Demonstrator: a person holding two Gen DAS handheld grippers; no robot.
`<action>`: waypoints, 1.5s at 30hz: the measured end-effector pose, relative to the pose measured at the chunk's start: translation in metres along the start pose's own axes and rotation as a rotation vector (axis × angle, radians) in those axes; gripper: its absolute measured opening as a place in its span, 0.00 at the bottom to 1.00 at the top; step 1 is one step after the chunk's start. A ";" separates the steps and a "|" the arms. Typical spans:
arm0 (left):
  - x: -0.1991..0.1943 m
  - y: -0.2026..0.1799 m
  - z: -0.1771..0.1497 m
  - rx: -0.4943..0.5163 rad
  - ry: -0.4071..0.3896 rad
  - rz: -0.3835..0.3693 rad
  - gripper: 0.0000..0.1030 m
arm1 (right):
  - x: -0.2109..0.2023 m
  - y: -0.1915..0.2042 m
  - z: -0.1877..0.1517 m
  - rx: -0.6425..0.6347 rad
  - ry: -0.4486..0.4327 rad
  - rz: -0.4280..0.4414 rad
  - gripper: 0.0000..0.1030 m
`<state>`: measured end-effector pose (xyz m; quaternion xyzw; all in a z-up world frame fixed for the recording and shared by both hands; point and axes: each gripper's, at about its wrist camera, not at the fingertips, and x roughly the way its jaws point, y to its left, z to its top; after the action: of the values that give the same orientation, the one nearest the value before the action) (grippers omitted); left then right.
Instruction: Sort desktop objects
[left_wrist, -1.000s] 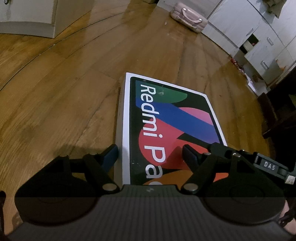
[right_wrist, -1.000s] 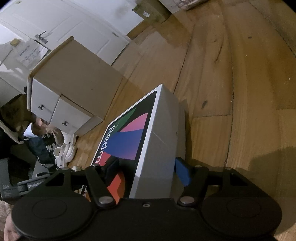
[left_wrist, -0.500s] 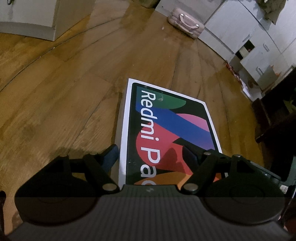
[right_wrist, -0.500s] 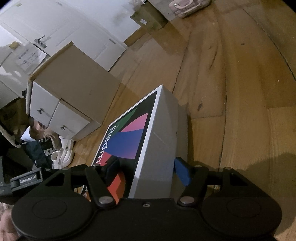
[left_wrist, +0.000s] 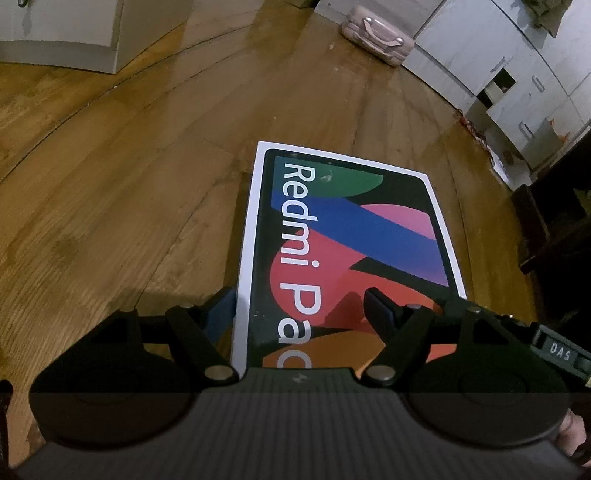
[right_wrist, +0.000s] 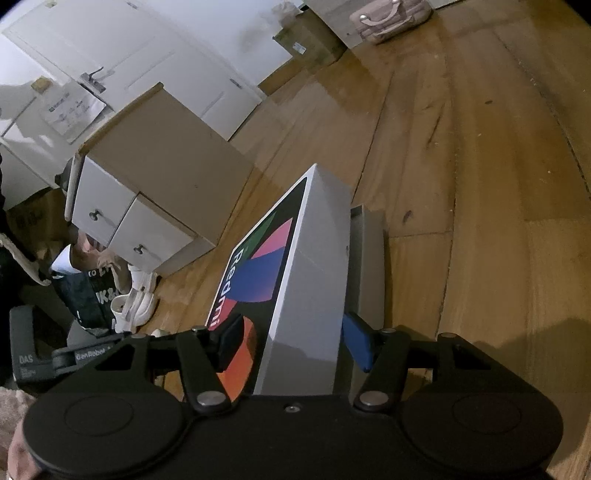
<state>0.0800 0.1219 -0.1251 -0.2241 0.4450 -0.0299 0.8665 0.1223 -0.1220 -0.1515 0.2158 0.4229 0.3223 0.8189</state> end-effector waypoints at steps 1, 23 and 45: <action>0.000 -0.001 0.000 0.000 0.000 0.000 0.73 | 0.000 -0.002 0.000 0.003 0.004 -0.004 0.63; -0.007 -0.035 -0.001 0.066 0.098 0.140 0.77 | -0.005 -0.003 0.008 0.158 0.070 -0.279 0.64; -0.074 -0.103 -0.043 0.311 0.124 0.255 0.88 | -0.071 0.083 -0.038 0.172 0.154 -0.770 0.78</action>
<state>0.0165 0.0321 -0.0478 -0.0274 0.5122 -0.0020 0.8584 0.0313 -0.1116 -0.0808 0.0846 0.5583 -0.0294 0.8248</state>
